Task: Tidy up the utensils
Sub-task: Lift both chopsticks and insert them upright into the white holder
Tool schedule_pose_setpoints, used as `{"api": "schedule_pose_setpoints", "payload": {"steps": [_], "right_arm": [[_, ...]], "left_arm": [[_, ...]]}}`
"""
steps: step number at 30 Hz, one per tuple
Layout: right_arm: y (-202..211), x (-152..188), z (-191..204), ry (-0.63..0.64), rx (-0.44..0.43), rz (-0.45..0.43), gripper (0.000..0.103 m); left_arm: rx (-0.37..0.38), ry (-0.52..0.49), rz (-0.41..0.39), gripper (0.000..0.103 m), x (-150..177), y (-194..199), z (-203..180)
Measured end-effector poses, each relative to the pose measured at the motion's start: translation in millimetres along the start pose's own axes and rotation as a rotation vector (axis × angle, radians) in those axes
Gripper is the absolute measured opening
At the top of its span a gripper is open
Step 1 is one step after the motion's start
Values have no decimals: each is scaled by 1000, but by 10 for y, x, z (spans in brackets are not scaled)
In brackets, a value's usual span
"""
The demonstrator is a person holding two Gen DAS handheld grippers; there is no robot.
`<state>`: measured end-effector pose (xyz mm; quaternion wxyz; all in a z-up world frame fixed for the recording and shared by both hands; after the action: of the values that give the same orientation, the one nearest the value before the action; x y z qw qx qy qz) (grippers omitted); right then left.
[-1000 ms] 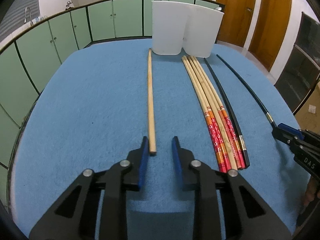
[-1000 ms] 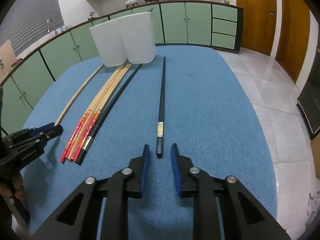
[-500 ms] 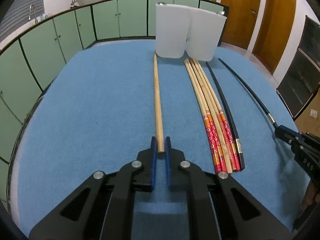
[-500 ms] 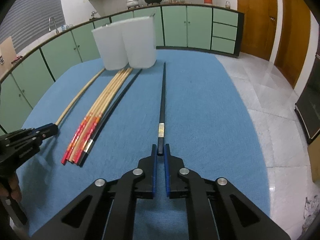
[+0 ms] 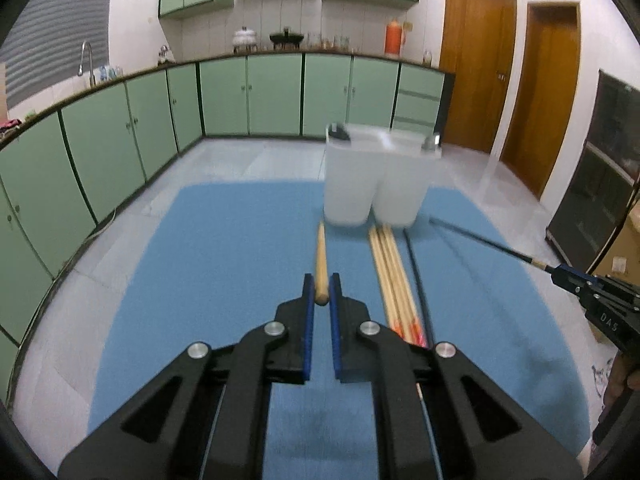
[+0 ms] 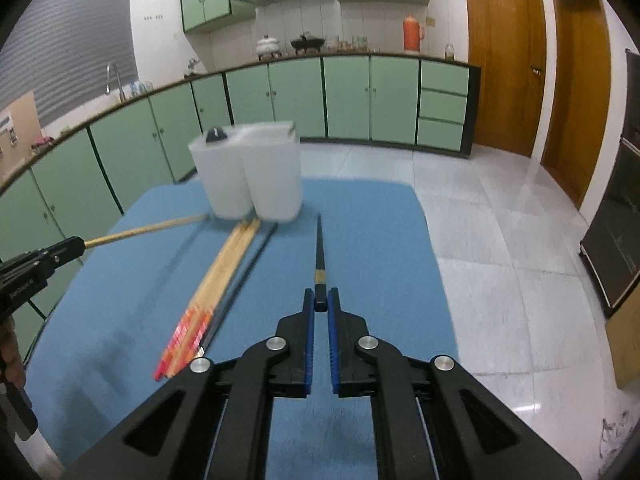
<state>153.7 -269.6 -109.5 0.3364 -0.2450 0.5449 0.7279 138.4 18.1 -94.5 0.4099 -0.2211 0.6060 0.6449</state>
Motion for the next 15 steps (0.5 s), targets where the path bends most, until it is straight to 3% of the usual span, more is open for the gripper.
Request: {"api": "schedule_pose_setpoints", "payload": {"steps": [7, 15], "right_arm": [[198, -528, 158, 5, -60, -73, 6], [232, -989, 375, 50, -116, -80, 6]], "left_arm": [[5, 17, -103, 6, -519, 163, 109], [29, 21, -141, 6, -945, 132, 137]]}}
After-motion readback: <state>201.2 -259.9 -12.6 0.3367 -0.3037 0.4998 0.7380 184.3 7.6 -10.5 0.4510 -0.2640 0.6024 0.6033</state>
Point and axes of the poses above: each gripper's, at about its wrist camera, not at the fingertips, and y roughly against the way its jaws point, z to its left, x to its underside, the point moved 10 cm from there along -y, roughly the way its jaws point, and after that the axes turned 15 degrees about -y, right-handed, at the moved point
